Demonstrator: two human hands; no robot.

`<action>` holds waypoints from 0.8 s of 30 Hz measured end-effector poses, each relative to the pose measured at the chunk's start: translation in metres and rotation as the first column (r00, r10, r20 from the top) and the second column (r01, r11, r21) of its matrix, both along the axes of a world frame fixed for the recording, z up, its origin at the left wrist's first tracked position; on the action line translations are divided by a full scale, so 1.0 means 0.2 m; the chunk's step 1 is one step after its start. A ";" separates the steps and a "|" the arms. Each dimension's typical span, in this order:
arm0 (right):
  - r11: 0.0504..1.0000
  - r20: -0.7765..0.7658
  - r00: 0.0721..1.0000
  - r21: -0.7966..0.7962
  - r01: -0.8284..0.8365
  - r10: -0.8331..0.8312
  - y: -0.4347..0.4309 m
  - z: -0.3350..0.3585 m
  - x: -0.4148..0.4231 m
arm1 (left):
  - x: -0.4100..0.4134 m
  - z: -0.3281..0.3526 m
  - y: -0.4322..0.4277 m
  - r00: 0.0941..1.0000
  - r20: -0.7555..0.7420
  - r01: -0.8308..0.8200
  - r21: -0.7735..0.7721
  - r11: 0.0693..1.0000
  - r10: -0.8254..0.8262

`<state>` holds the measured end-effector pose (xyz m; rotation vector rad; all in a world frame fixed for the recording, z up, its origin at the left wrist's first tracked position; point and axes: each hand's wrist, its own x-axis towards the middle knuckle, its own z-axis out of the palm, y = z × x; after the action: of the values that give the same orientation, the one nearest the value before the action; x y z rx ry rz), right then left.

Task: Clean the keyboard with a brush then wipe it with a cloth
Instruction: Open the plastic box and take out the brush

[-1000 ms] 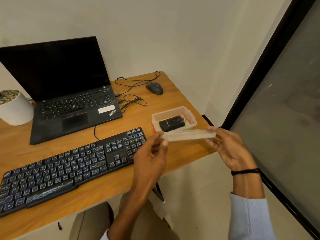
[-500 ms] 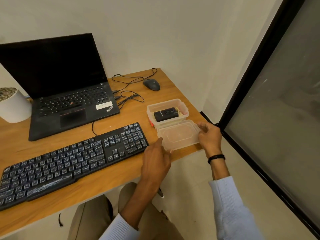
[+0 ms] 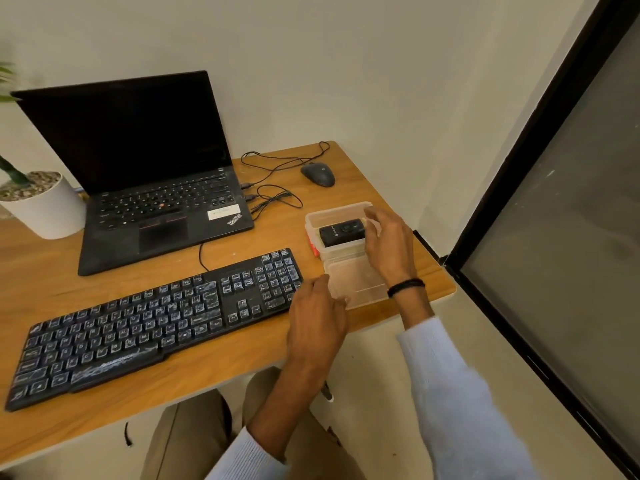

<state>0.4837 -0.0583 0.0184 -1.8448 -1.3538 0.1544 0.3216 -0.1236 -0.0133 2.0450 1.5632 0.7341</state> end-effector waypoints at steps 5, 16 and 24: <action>0.877 0.179 0.934 -0.434 -0.207 0.309 0.25 0.08 0.05 | -0.02 0.10 0.15 0.998 0.040 -0.042 0.020 0.999 0.041; 0.671 0.334 0.728 -0.705 -0.228 0.599 0.43 0.13 0.08 | 0.02 0.12 0.36 0.997 -0.077 -0.018 0.046 0.999 0.022; 0.866 0.298 0.870 -0.440 -0.240 0.393 0.23 0.19 0.06 | -0.08 0.18 0.33 0.974 0.216 -0.064 -0.012 0.998 0.065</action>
<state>0.4950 -0.0117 0.0570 -2.0256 -2.0304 0.2680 0.3057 -0.0578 0.0229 1.8482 1.5106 0.9416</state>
